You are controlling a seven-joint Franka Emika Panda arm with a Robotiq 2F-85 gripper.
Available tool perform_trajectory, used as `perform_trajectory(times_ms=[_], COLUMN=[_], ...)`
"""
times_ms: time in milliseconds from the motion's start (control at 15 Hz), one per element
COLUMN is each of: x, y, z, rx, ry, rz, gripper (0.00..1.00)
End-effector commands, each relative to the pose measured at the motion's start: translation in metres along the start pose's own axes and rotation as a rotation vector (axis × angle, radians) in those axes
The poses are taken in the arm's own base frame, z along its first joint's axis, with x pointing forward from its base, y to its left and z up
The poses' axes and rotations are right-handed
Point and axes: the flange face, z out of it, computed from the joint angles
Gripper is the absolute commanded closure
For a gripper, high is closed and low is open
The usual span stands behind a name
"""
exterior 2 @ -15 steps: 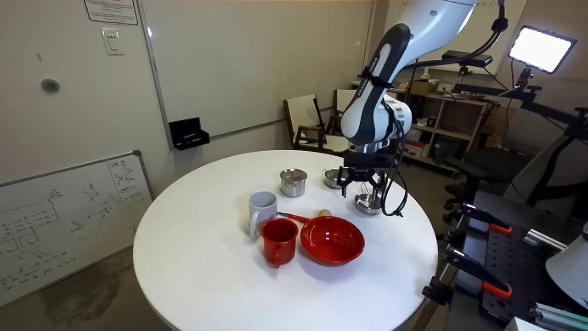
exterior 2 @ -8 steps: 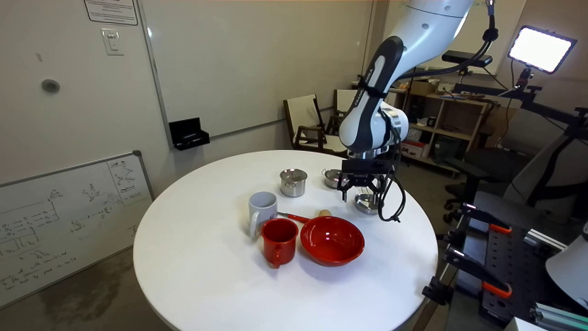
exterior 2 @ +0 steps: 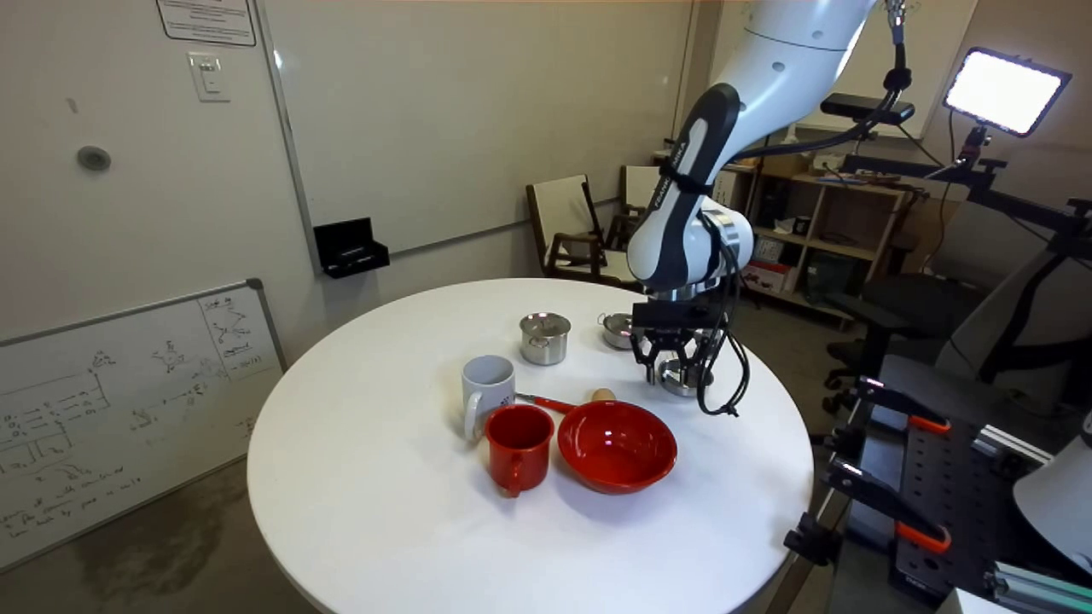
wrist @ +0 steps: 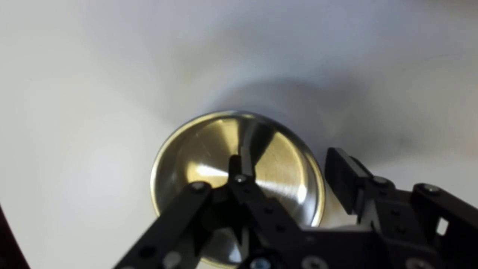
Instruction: Move the pan away from you
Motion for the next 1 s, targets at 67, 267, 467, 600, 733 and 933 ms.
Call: perform_trajectory(times_ms=[67, 267, 467, 600, 733, 933], x=[0.007, 0.008, 0.010, 0.011, 0.011, 0.008], y=[-0.006, -0.006, -0.006, -0.006, -0.005, -0.003], z=[0.003, 0.004, 0.003, 0.003, 0.000, -0.010], rx=[0.000, 0.000, 0.000, 0.000, 0.000, -0.013], ry=[0.000, -0.003, -0.009, -0.011, -0.008, 0.011], rz=[0.030, 0.038, 0.042, 0.042, 0.044, 0.028], gripper=[0.85, 1.00, 0.99, 0.99, 0.99, 0.99])
